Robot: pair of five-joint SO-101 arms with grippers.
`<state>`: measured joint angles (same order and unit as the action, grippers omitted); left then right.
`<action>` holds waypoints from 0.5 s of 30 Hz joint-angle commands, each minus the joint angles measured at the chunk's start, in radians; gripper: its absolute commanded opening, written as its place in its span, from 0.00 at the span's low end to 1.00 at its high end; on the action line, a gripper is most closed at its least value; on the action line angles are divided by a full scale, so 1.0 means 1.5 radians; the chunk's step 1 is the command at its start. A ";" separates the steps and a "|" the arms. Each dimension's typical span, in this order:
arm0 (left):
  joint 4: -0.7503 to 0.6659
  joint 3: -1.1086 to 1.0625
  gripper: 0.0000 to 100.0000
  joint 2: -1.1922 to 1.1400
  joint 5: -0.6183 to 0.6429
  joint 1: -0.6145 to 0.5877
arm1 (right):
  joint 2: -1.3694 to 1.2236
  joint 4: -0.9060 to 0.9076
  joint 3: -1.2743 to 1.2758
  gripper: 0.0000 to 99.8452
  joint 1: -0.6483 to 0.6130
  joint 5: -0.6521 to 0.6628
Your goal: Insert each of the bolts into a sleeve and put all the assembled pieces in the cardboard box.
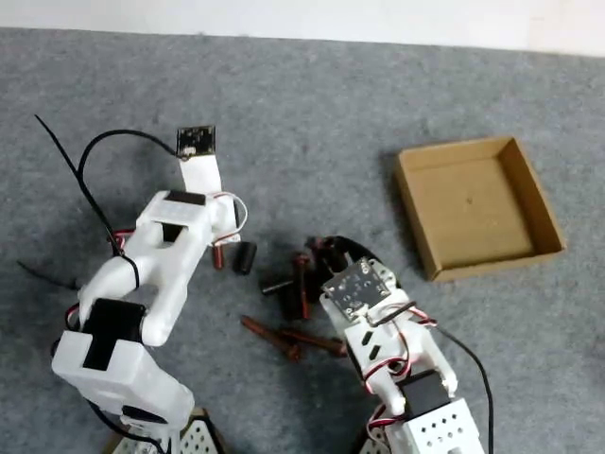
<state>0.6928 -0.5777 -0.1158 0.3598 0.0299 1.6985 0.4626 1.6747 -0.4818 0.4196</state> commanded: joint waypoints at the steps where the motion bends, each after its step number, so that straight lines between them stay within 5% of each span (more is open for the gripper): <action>1: 0.013 0.013 0.01 -0.002 0.002 0.007 | 0.006 0.003 0.104 0.00 0.010 -0.006; 15: 0.048 0.053 0.01 -0.049 0.002 0.007 | 0.006 0.003 0.104 0.00 0.010 -0.006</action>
<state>0.6958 -0.5639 -0.1404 0.3598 0.0299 1.6985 0.4626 1.6747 -0.4818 0.4196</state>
